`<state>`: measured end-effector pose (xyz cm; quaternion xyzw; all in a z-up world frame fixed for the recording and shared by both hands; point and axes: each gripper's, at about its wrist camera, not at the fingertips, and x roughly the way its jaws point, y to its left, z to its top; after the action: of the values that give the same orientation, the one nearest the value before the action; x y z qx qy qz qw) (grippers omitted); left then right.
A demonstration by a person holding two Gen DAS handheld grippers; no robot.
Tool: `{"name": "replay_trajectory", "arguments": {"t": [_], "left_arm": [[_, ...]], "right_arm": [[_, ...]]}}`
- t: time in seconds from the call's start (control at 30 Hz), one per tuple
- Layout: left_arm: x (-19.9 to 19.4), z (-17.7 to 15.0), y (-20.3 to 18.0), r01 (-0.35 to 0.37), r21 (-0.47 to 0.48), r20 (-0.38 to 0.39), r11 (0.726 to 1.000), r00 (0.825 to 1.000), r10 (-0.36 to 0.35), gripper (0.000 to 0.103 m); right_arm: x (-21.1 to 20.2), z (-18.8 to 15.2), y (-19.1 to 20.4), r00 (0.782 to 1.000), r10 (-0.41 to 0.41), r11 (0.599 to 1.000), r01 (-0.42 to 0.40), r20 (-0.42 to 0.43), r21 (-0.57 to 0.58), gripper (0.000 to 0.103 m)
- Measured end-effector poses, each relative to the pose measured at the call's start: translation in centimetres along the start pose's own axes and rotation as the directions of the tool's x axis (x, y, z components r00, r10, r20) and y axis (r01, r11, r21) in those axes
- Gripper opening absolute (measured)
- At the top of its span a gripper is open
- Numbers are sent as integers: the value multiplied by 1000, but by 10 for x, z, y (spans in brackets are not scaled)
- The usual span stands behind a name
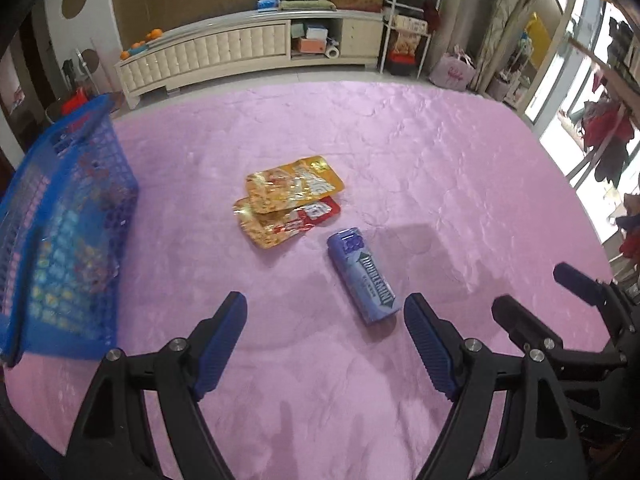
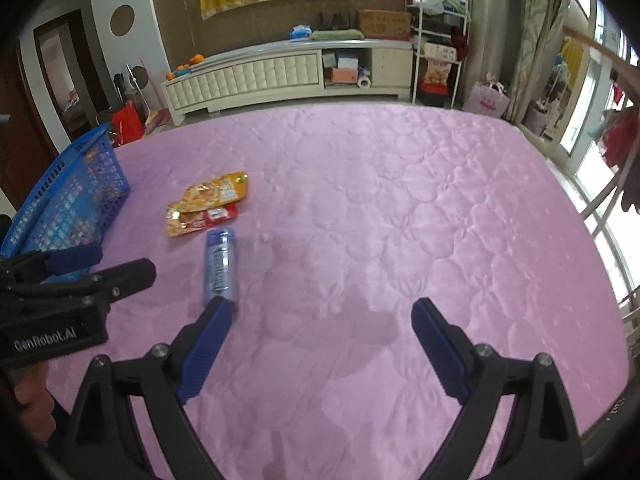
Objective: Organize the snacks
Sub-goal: 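Move both open tools back toward the gum pack and snack bag, then grasp the purple Doublemint gum pack with the left tool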
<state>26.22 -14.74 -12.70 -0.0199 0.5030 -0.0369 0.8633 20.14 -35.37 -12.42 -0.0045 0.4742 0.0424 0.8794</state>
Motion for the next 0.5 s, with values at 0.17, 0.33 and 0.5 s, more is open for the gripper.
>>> {"name": "replay_trajectory", "arguments": {"t": [0.17,0.33,0.5], "left_arm": [[28,8,-7,2,-14,-42,1000,999,-2,79],[46,13,-14,-4,-12,-69,1000,998,3,79],[69,10,-18,-33,-16,-116,999,993,31,79]], "right_arm": [[19,7,-15,1000,-14,998,14,2,54,94],[31,3,-24,999,-47,993,45,18,109,94],[36,-6,-31,998,-62,988,61,5,145,94]]}}
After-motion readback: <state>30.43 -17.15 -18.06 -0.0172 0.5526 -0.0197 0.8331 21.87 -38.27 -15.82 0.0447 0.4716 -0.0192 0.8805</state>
